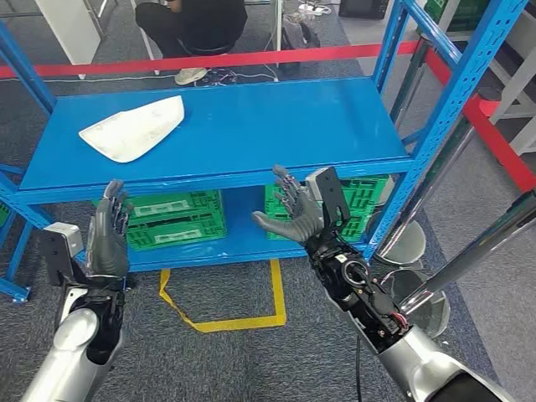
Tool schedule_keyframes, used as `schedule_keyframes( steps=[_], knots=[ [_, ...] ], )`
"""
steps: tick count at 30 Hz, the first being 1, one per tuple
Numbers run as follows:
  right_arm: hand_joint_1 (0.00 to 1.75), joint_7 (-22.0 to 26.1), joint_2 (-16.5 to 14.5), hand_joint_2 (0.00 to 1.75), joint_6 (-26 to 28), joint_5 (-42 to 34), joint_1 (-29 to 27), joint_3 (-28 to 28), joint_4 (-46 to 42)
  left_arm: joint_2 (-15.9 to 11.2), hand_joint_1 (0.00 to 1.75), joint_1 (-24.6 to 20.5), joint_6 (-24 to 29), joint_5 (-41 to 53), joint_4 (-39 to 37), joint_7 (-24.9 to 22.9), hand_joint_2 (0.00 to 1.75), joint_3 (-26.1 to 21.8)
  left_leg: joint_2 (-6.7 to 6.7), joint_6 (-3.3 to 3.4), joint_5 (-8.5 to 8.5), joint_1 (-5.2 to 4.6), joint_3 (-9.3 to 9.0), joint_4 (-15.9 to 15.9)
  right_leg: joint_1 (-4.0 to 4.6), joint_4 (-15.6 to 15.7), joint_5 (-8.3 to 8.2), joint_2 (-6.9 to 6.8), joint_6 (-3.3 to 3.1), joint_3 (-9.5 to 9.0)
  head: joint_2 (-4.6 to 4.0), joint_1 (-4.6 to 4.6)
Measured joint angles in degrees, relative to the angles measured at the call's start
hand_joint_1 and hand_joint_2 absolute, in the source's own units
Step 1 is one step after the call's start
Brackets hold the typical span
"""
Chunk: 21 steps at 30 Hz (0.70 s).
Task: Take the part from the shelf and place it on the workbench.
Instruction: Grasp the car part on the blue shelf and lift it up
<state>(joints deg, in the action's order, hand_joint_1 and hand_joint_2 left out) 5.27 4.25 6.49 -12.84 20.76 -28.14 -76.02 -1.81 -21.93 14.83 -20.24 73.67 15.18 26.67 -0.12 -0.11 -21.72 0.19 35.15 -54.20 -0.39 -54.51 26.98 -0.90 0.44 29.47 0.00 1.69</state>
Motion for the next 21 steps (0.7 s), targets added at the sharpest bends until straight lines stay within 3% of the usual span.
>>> schedule_keyframes(
  steps=[9,13,16,18,21],
  knots=[
    [0.00,-0.80,0.01,1.75,-1.12,0.86,0.78,0.84,-0.38,-0.21,0.00,-0.11,-0.01,-0.19,-0.01,0.42,0.00,-0.14,0.01,0.22,-0.24,-0.24,0.04,-0.26,-0.34,0.02,0.09,-0.01,0.15,-0.07,-0.01,-0.06],
    [0.00,-0.92,0.01,0.00,-1.22,0.86,1.02,0.84,-0.55,-0.33,0.00,-0.10,-0.01,-0.17,-0.01,0.43,0.00,-0.27,0.00,0.69,-0.58,-0.43,0.10,-0.52,-0.54,0.09,0.26,-0.08,0.49,-0.20,-0.01,-0.10],
    [0.00,-0.97,0.01,0.00,-1.28,0.86,1.11,0.85,-0.82,-0.44,0.00,-0.10,-0.06,-0.17,0.01,0.42,0.00,-0.43,-0.08,1.33,-0.90,-0.43,-0.25,0.07,-0.67,-0.30,0.01,-0.16,1.13,-0.42,0.00,-0.12],
    [0.00,-0.98,0.01,0.00,-1.36,0.86,1.25,0.90,-1.08,-0.48,0.00,-0.18,-0.21,-0.16,0.07,0.44,0.00,-0.46,-0.13,1.82,-1.05,-0.13,-1.29,0.71,-0.71,-2.19,0.88,0.11,1.45,0.32,-0.01,0.05],
    [0.00,-0.98,0.01,0.00,-1.39,0.85,1.42,0.98,-1.20,-0.47,0.00,-0.36,-0.49,-0.15,0.10,0.47,0.00,-0.46,-0.20,2.13,-1.38,0.04,-2.33,0.98,-0.78,-11.91,4.89,0.64,1.77,5.67,-0.01,0.70]
  ],
)
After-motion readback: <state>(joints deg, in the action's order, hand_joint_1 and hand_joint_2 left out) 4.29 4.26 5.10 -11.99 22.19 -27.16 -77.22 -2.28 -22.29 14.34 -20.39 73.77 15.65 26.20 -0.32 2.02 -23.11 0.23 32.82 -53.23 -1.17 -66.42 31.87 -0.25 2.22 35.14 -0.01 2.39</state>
